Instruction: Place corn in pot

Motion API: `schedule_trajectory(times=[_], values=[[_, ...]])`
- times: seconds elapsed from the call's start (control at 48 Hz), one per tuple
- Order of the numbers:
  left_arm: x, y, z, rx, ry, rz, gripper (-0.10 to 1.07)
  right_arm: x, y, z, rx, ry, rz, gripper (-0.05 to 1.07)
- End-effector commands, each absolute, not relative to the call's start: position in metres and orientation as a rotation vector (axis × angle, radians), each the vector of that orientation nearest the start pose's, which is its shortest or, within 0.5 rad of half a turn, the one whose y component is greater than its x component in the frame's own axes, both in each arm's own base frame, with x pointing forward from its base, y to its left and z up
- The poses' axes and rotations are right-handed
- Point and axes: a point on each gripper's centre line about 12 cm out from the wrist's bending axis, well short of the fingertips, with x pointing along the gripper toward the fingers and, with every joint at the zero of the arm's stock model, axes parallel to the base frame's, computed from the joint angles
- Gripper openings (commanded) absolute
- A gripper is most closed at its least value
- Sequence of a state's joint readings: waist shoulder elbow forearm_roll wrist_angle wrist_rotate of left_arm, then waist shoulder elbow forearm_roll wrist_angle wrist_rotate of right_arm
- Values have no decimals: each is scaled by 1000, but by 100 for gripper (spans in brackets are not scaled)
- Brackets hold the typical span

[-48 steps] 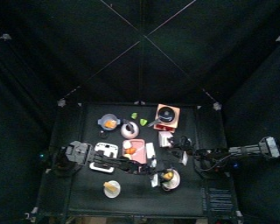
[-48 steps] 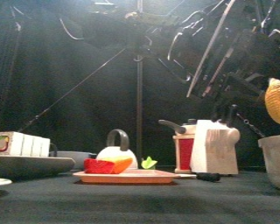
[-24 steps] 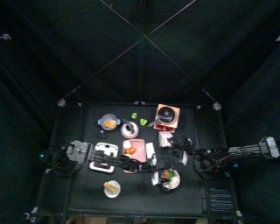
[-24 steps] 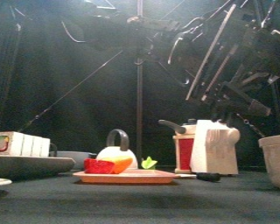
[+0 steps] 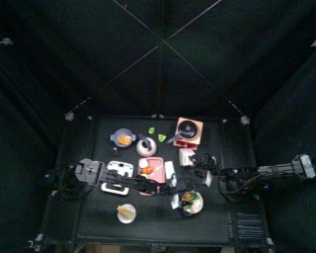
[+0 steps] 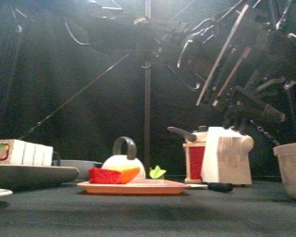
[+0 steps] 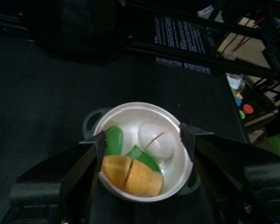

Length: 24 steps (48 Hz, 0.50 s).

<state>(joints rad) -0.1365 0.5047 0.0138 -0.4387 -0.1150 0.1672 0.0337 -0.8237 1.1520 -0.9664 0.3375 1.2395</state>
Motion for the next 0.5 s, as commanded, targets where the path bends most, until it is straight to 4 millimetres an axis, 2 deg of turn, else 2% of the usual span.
schedule_trajectory(times=[0.0, 0.479], values=[[558, -68, 202, -226, 342, -33, 98, 206, -26, 224, 208, 475, -311, 70], [519, -57, 203, -218, 260, 27, 98, 209, -30, 218, 211, 497, -333, 70]])
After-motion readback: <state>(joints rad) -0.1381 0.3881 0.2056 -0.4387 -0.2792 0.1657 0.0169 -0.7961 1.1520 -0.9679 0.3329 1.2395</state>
